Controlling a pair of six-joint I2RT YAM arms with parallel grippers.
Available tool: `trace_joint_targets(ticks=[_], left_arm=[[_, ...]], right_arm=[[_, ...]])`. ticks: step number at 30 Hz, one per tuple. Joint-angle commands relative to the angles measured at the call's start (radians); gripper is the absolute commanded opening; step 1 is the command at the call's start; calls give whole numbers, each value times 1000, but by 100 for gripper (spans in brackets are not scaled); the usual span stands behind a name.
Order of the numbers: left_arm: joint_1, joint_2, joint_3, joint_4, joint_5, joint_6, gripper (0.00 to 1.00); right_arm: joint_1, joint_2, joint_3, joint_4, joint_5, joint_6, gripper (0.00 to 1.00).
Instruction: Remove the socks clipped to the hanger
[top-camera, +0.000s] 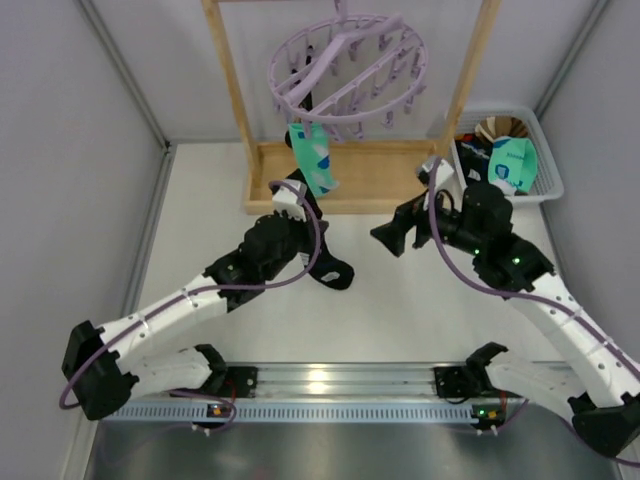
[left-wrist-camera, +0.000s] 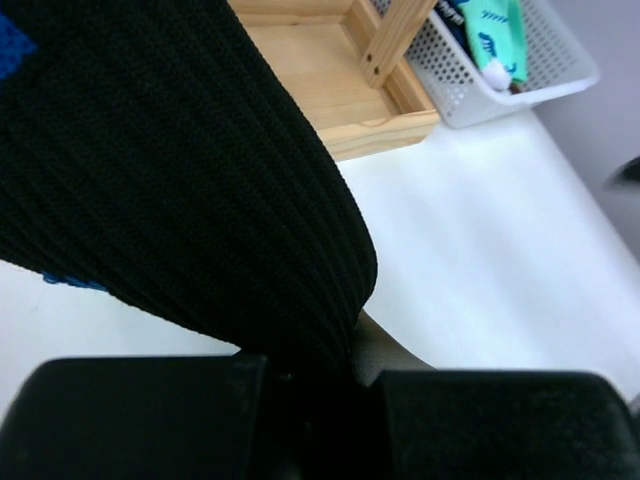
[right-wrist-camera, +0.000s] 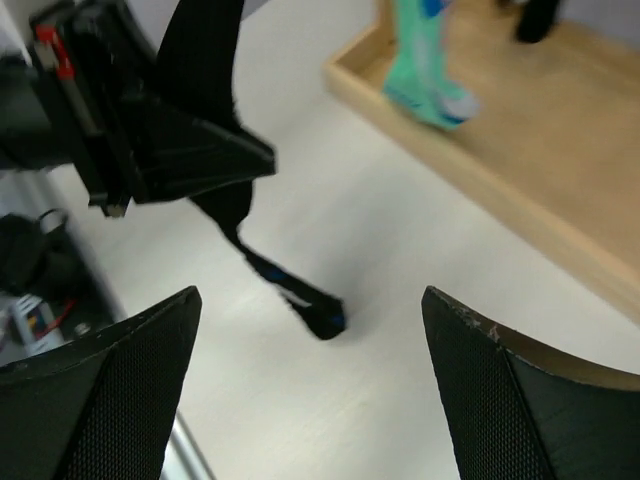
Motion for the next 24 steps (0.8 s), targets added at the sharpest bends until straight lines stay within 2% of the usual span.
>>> trace_joint_targets(ticks=[1,3,4,7,15,18,21,22,24], left_arm=[[7,-59,51,-51,76,-103,0],[7,-71,59,-51,87,-147,0],[7,-76,66,-51,98,-162,0],[9,-85,79,-51,116,-222,0],[7,-107,94,-51,60,-298,0],[7,-107,105,-51,67,-316,0],[7,-110,105,-50,60,-325,0],[7,-111,105,-50,55,-327,0],[7,-117,105,-51,44,-316,1]], right_arm=[[9,37,-135,314,-459,122,88],[27,76,-189,383,-453,134,86],[38,84,-206,491,-433,131,83],[92,113,-284,675,-376,140,83],[168,283,-280,862,-435,197,81],[193,343,-260,877,-392,198,74],[196,380,-249,882,-340,197,52],[195,383,-249,880,-324,194,30],[195,379,-257,877,-274,192,6]])
